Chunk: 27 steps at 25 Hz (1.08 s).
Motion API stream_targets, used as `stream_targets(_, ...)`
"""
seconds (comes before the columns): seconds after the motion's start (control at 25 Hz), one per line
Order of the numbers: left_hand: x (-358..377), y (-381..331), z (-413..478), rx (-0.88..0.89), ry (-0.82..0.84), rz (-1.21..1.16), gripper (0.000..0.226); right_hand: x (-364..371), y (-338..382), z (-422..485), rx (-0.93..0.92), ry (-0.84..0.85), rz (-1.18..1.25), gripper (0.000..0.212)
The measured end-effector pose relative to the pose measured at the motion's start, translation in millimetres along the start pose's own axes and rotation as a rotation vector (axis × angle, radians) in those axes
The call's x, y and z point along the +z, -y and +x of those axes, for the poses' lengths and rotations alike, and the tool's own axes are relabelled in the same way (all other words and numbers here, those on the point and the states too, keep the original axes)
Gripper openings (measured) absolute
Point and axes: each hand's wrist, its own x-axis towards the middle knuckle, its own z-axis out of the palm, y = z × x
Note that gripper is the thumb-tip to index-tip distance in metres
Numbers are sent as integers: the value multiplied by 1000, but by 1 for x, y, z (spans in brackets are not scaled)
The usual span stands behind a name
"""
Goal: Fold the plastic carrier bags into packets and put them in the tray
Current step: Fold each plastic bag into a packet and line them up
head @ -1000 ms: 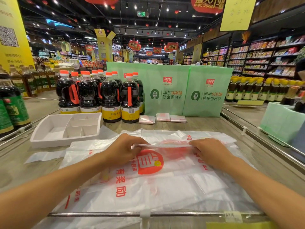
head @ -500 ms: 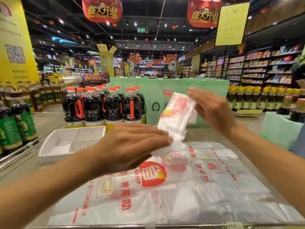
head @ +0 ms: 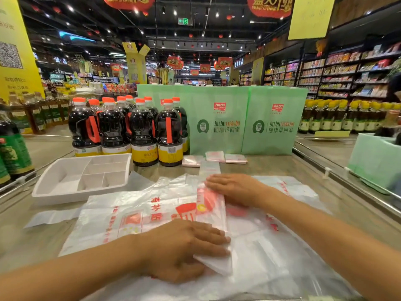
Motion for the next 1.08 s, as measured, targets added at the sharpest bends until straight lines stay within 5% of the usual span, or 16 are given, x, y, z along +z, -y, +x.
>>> stream_targets(0.08,0,-1,-4,-80,99,-31,59,12,6,-4,87,99,211,66)
stream_targets(0.24,-9,-4,-8,-204,333,-58,60,12,5,-5,306,276,424,55)
stream_targets(0.48,-12,-4,-7,-234,416,-137,59,21,-7,-9,452,333,721,65)
stream_targets(0.76,-10,-4,-6,-228,493,-136,61,27,-4,0,419,497,561,60)
stream_targets(1.08,-10,-2,-4,-247,442,-176,60,0,5,-1,480,499,614,62)
